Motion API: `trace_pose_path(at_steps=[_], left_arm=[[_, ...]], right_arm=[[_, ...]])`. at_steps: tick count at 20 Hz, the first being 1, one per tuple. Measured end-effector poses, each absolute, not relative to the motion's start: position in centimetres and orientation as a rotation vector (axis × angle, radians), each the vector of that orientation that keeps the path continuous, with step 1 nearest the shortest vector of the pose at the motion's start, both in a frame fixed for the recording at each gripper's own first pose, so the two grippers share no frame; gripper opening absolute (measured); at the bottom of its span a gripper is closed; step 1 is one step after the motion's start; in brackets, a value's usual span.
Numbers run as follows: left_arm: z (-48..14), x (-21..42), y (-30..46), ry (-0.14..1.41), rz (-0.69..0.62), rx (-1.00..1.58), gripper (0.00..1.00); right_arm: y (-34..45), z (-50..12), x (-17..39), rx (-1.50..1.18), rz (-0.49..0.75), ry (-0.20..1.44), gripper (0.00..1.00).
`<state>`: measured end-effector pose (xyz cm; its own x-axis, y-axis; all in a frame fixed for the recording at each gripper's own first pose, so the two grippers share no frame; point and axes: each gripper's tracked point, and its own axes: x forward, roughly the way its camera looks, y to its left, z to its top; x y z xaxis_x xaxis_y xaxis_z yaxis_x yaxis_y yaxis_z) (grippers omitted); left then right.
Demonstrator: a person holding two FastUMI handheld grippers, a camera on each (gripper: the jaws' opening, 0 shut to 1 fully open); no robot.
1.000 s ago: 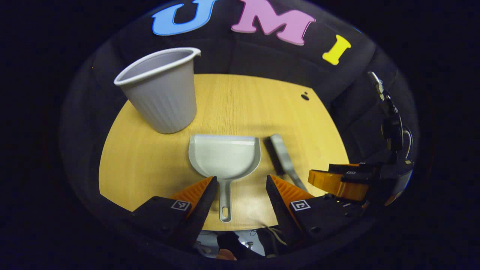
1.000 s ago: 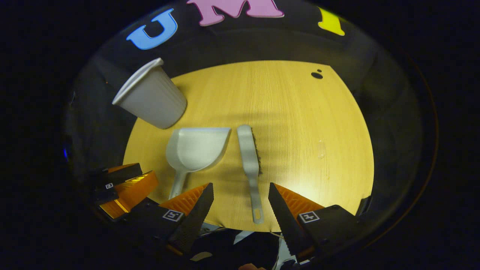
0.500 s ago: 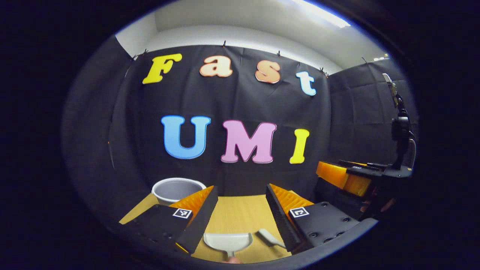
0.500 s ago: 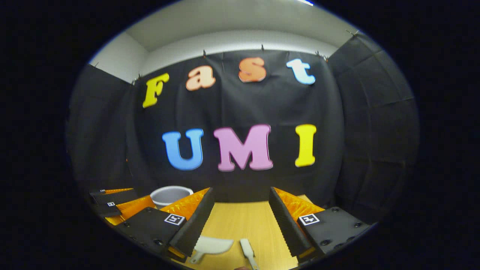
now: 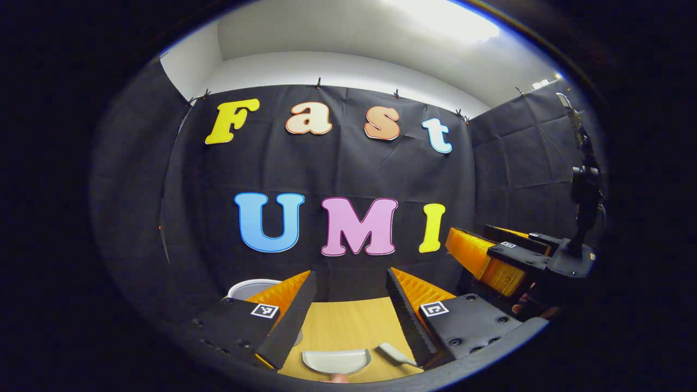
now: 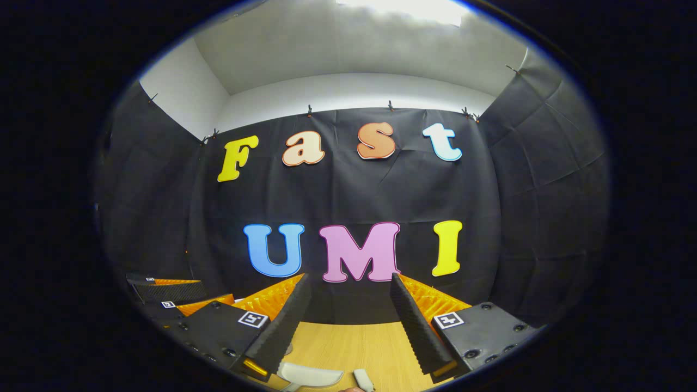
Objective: Pick up the small broom and dustpan from the desktop, sweep the trash into the dustpan with the broom, and then empty the trash into the garbage bin.
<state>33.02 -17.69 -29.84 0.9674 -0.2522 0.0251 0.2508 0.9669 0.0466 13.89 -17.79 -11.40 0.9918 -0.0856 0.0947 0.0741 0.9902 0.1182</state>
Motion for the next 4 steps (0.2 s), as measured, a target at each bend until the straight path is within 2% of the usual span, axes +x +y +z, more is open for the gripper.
trace_pose_path(at_steps=[4], left_arm=[[-30.25, 33.01, -17.17, -0.014, -0.205, 0.007, 0.77]], right_arm=[[-17.81, -11.58, 14.06, 0.071, -0.094, -0.102, 0.94]])
